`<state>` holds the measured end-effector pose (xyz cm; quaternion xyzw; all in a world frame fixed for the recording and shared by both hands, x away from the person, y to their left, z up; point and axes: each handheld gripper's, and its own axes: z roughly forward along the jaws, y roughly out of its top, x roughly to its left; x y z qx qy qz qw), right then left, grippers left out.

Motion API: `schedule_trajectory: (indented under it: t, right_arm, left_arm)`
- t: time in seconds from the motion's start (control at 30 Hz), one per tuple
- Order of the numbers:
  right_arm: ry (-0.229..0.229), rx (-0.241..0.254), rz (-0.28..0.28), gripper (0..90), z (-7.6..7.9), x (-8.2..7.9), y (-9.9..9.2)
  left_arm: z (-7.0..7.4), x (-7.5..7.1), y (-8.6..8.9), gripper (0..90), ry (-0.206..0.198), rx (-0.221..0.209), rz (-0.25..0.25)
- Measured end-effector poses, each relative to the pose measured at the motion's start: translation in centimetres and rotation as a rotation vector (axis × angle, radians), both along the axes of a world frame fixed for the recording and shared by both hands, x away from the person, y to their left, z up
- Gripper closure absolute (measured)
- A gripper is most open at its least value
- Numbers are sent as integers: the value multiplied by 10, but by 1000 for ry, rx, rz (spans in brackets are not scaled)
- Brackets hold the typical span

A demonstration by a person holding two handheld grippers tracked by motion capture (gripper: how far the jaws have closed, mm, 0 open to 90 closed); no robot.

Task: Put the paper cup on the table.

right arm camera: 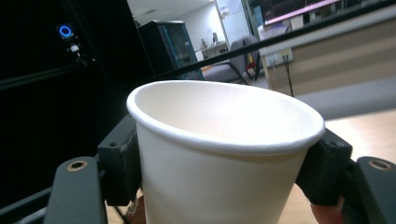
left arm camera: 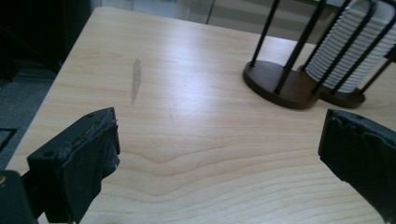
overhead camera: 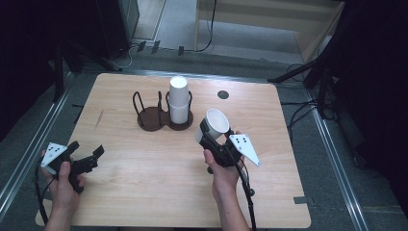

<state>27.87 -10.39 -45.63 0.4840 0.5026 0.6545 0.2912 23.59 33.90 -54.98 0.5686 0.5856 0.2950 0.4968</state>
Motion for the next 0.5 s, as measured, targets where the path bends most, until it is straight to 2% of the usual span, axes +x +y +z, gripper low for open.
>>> schedule_trajectory:
  t: [0.1,0.23,0.43,0.5]
  right_arm:
    - [-10,-63,-25,280,2,4,0]
    - [-34,-119,-47,280,4,11,-4]
    - [-39,-153,-72,280,6,18,-14]
    - [-55,-171,-85,281,5,21,-22]
  left_arm:
    - [-1,0,1,0,-10,-11,15]
    - [-2,2,0,0,-8,8,31]
    - [-2,3,-4,0,-10,30,37]
    - [-2,4,-5,0,-6,30,35]
